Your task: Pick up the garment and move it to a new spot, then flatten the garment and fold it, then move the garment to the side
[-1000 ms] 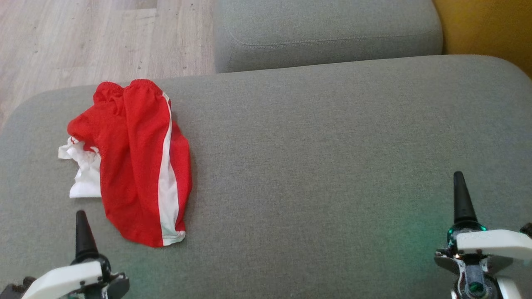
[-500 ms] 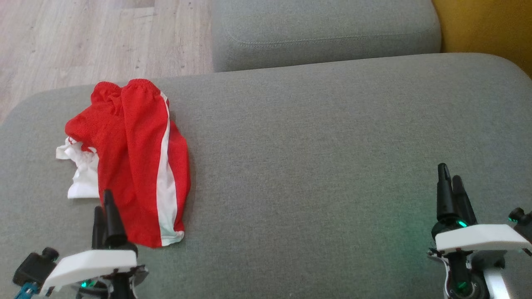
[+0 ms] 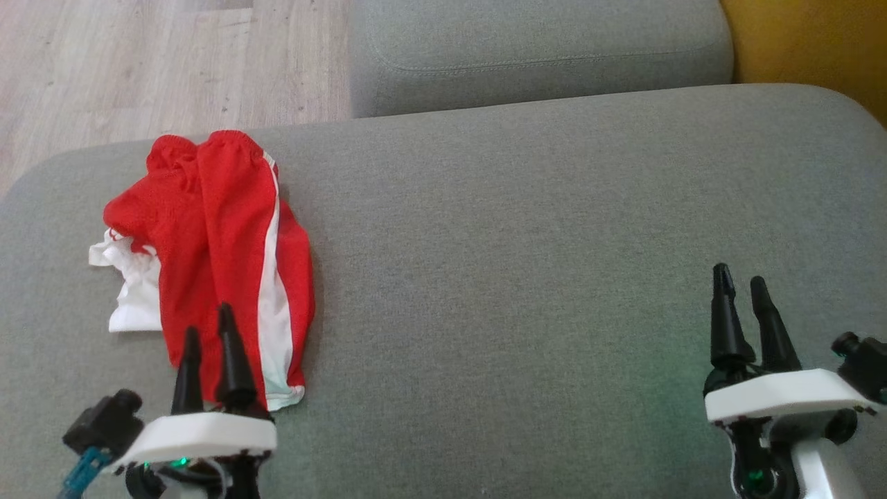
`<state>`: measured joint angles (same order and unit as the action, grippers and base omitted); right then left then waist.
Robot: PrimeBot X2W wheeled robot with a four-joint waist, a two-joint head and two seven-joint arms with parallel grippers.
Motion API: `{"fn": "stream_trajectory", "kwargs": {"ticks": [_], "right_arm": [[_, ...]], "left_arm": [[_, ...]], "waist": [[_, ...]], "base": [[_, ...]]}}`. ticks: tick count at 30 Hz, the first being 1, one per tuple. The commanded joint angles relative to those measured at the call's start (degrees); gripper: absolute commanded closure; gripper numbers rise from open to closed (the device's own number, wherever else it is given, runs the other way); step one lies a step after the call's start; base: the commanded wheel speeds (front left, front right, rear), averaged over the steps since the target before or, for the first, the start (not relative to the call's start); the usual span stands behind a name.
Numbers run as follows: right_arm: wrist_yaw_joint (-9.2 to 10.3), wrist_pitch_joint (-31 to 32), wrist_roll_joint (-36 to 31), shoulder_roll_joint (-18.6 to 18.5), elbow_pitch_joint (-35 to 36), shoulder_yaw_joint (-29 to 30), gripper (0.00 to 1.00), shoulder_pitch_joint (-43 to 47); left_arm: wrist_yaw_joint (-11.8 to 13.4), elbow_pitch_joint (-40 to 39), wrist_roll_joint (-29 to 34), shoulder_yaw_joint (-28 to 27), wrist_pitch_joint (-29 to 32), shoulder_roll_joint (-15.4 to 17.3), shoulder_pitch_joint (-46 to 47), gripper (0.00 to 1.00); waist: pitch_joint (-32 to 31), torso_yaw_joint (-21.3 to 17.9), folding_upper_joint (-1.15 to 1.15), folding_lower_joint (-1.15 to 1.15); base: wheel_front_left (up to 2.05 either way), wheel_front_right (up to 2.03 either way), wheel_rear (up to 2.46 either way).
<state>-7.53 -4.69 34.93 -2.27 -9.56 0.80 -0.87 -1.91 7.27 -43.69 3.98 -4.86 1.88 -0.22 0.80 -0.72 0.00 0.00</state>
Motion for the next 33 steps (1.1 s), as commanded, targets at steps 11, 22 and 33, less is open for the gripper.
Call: {"fn": "stream_trajectory", "kwargs": {"ticks": [11,22,33], "right_arm": [[0.03,-2.6,-10.8,-0.5,3.6,-2.3,0.0,-3.1],[0.03,-4.3,-19.4,-0.5,4.0,-3.4,0.0,-3.0],[0.03,-6.2,-28.9,-0.5,4.8,-4.6,0.0,-3.3]], "left_arm": [[2.7,-3.1,11.6,3.1,-2.5,1.6,3.0,0.0],[5.5,-3.0,18.8,5.8,-4.2,2.9,3.3,0.0],[8.1,-1.9,27.5,9.8,-6.0,4.7,3.8,0.0]], "waist": [[0.2,-0.3,0.0,0.0],[0.3,-0.4,0.0,0.0],[0.3,-0.6,0.0,0.0]], "base": [[0.0,0.0,0.0],[0.0,0.0,0.0],[0.0,0.0,0.0]]}}
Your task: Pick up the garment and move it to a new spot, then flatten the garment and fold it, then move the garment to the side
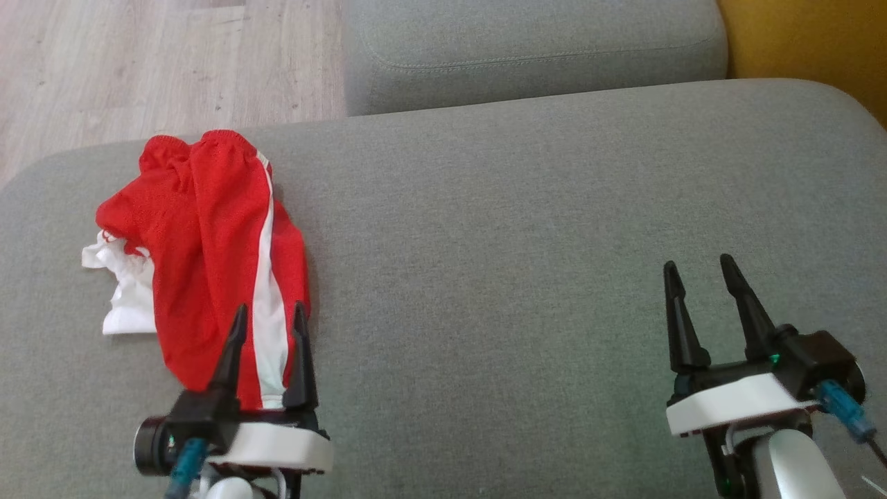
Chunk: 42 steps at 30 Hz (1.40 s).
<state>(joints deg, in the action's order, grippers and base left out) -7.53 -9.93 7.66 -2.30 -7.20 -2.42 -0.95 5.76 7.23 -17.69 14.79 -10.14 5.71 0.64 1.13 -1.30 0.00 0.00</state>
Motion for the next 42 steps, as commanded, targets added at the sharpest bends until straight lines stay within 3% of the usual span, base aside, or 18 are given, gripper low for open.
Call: {"fn": "stream_trajectory", "kwargs": {"ticks": [1,8,13,19,29,36,42], "right_arm": [[0.03,-1.1,-2.6,-0.5,2.6,-1.5,0.0,-3.3],[0.04,-2.3,-9.7,-0.5,3.4,-2.4,0.0,-3.4],[0.04,-3.1,-11.5,-0.5,4.0,-3.4,0.0,-3.4],[0.04,-4.3,-6.3,-0.6,3.3,-3.5,0.0,-2.6],[0.04,-5.1,2.5,-0.6,-2.7,-4.3,0.0,-1.7],[0.04,-5.1,3.5,-0.6,-4.2,-4.4,0.0,-2.2],[0.04,-5.1,3.4,-0.6,-4.4,-4.5,0.0,-2.3]], "left_arm": [[0.7,-1.7,2.4,-0.5,-0.9,1.1,3.1,0.0],[3.5,-1.0,9.8,4.0,-2.1,3.5,4.2,0.0],[5.3,-1.8,11.0,5.6,-2.9,3.6,4.6,0.0],[2.6,-3.6,6.6,1.8,-4.1,0.8,3.0,0.0],[-5.2,0.8,3.8,-4.1,-4.9,-2.3,0.5,0.0],[-6.7,2.7,4.4,-5.3,-4.9,-2.8,1.2,0.0],[-6.5,2.0,3.8,-5.4,-4.9,-2.8,1.2,0.0]], "waist": [[0.0,-0.1,0.0,0.0],[0.0,-0.2,0.0,0.0],[0.1,-0.2,0.0,0.0],[0.1,0.0,0.0,0.0],[-0.4,0.0,0.0,0.0],[-0.6,0.1,0.0,0.0],[-0.6,0.1,0.0,0.0]], "base": [[0.0,0.0,0.0],[0.0,0.0,0.0],[0.0,0.0,0.0],[0.0,0.0,0.0],[0.0,0.0,0.0],[0.0,0.0,0.0],[0.0,0.0,0.0]]}}
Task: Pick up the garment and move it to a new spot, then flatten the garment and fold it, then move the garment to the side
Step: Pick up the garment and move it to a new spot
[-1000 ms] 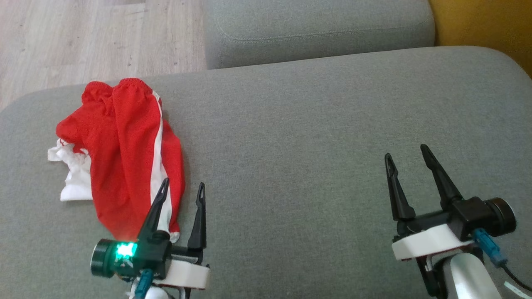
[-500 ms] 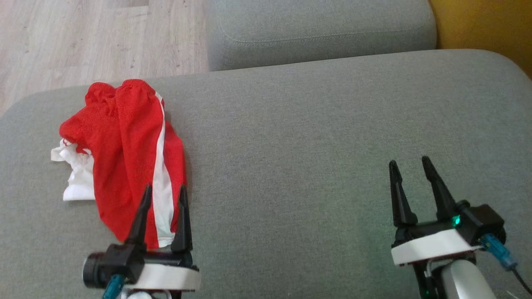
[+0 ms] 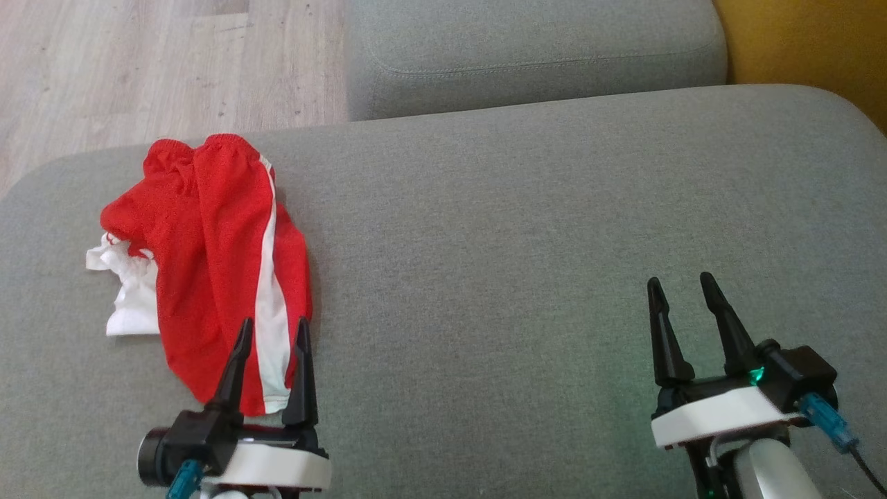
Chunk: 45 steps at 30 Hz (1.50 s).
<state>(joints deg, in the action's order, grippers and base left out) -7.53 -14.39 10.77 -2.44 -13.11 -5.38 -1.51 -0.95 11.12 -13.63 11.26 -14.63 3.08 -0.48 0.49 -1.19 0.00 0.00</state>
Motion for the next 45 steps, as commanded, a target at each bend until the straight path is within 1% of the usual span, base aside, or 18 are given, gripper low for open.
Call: {"fn": "stream_trajectory", "kwargs": {"ticks": [1,5,10,19,30,38,45], "right_arm": [[0.04,-0.6,0.2,-0.4,1.5,-1.5,0.0,-1.8],[0.04,-0.6,0.3,-0.4,1.3,-1.3,0.0,-1.6],[0.04,-0.6,0.4,-0.4,1.3,-2.7,0.0,-1.2],[0.04,-0.6,1.5,-0.4,1.0,-6.4,0.0,-0.1],[0.04,-0.6,3.4,-0.4,0.9,-9.8,0.0,1.1],[0.04,-0.6,4.9,-0.4,0.7,-12.2,0.0,1.6],[0.04,-0.6,5.4,-0.4,0.7,-13.2,0.0,1.8]], "left_arm": [[0.4,-2.0,-0.1,-1.8,-0.4,-0.2,2.3,0.0],[0.9,-2.1,0.3,-1.8,-0.4,-0.2,2.1,0.0],[1.8,-2.4,0.4,-2.1,-0.4,-0.2,1.7,0.0],[3.1,-2.6,1.3,-3.4,-0.4,-0.2,0.0,0.0],[3.1,-2.9,2.7,-5.8,-0.4,-0.2,-2.0,0.0],[2.9,-3.2,3.3,-7.0,-0.4,-0.2,-2.8,0.0],[2.7,-3.6,3.7,-8.2,-0.4,-0.2,-3.1,0.0]], "waist": [[0.0,0.0,0.0,0.0],[-0.3,0.6,0.0,0.0],[-0.9,3.0,0.0,0.0],[-2.7,9.2,0.0,0.0],[-4.2,16.8,0.0,0.0],[-4.8,19.6,0.0,0.0],[-4.8,20.3,0.0,0.0]], "base": [[0.0,0.0,0.0],[0.0,0.0,0.0],[0.0,0.0,0.0],[0.0,0.0,0.0],[0.0,0.0,0.0],[0.0,0.0,0.0],[0.0,0.0,0.0]]}}
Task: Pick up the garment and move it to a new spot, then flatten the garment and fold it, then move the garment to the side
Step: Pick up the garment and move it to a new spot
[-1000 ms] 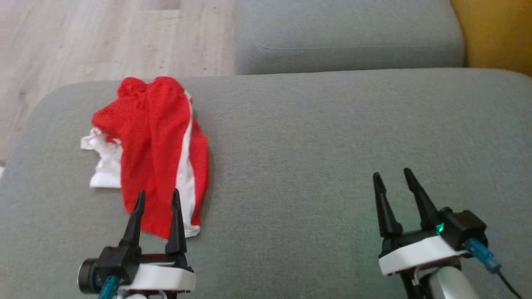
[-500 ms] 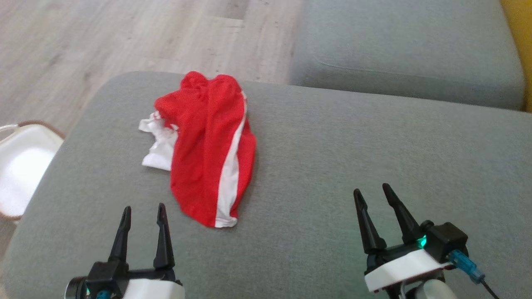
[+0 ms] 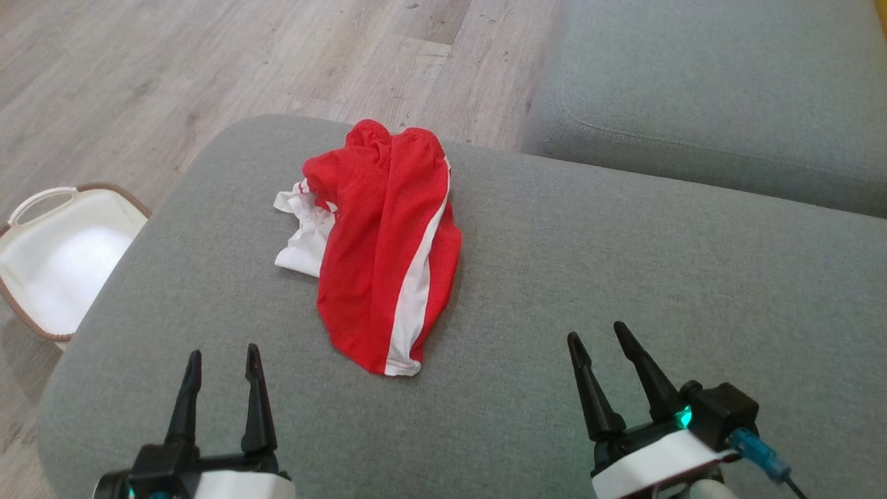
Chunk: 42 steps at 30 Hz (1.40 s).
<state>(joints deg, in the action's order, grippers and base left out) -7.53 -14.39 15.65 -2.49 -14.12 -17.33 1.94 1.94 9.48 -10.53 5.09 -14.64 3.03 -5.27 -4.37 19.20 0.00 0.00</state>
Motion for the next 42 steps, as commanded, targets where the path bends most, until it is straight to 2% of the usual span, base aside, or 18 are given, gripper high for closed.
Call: {"fn": "stream_trajectory", "kwargs": {"ticks": [1,5,9,13,17,20,23,26,29,34,41,42], "right_arm": [[0.04,-0.6,0.5,-0.4,1.7,-1.3,0.0,-1.8],[0.04,-0.6,0.0,-0.4,2.1,-1.2,0.0,-2.5],[0.04,-0.6,-1.0,-0.4,2.7,0.0,0.0,-3.9],[0.04,-0.6,-2.3,-0.4,3.5,1.5,0.0,-5.7],[0.04,-0.6,-3.7,-0.4,4.7,3.7,0.0,-8.4],[0.04,-0.6,-4.0,-0.4,5.5,5.1,0.0,-10.2],[0.04,-0.6,-4.1,-0.4,6.0,5.2,0.0,-11.8],[0.04,-0.6,-4.1,-0.4,6.5,5.0,0.0,-13.3],[0.04,-0.6,-3.7,-0.4,7.0,5.2,0.0,-14.3],[0.04,-0.6,-3.5,-0.4,7.4,4.9,0.0,-15.1],[0.04,-0.6,-3.4,-0.4,7.6,5.1,0.0,-15.4],[0.04,-0.6,-3.4,-0.4,7.6,5.1,0.0,-15.5]], "left_arm": [[-0.3,-1.9,0.6,-2.2,-0.4,-0.1,1.7,0.0],[-1.5,-1.5,1.4,-2.9,-0.4,0.0,3.4,0.0],[-4.2,-0.1,2.6,-2.8,-0.4,2.0,10.1,0.0],[-7.2,3.8,3.6,-0.8,1.1,5.6,21.9,0.0],[-9.0,9.1,2.8,2.8,7.4,9.0,37.4,0.0],[-9.4,15.1,1.1,8.8,14.6,11.5,48.0,0.0],[-9.4,20.4,-3.8,16.7,21.3,14.8,56.4,0.0],[-9.4,24.8,-10.1,21.9,27.4,17.4,62.3,0.0],[-9.4,29.3,-13.5,25.5,32.1,19.7,66.1,0.0],[-9.4,35.2,-15.4,27.8,35.2,21.5,68.6,0.0],[-9.4,40.4,-20.4,30.4,34.5,21.2,70.3,0.0],[-9.4,40.7,-21.1,30.9,34.6,21.1,70.4,0.47]], "waist": [[0.2,-0.2,0.0,0.0],[2.2,-1.5,0.0,0.0],[5.7,-2.9,0.0,0.0],[10.0,-4.6,0.0,0.0],[15.3,-6.1,0.0,0.0],[18.5,-7.4,0.0,0.0],[21.3,-9.2,0.0,0.0],[23.6,-10.9,0.0,0.0],[25.4,-12.4,0.0,0.0],[27.0,-14.1,0.0,0.0],[28.0,-15.2,0.0,0.0],[27.9,-15.2,0.0,0.0]], "base": [[0.0,0.0,0.0],[0.0,0.0,0.0],[0.0,0.0,0.0],[0.0,0.0,0.0],[0.0,0.0,0.0],[0.0,0.0,0.0],[0.0,0.0,0.0],[0.0,0.0,0.0],[0.0,0.0,0.0],[0.0,0.0,0.0],[0.0,0.0,0.0],[0.0,0.0,0.0]]}}
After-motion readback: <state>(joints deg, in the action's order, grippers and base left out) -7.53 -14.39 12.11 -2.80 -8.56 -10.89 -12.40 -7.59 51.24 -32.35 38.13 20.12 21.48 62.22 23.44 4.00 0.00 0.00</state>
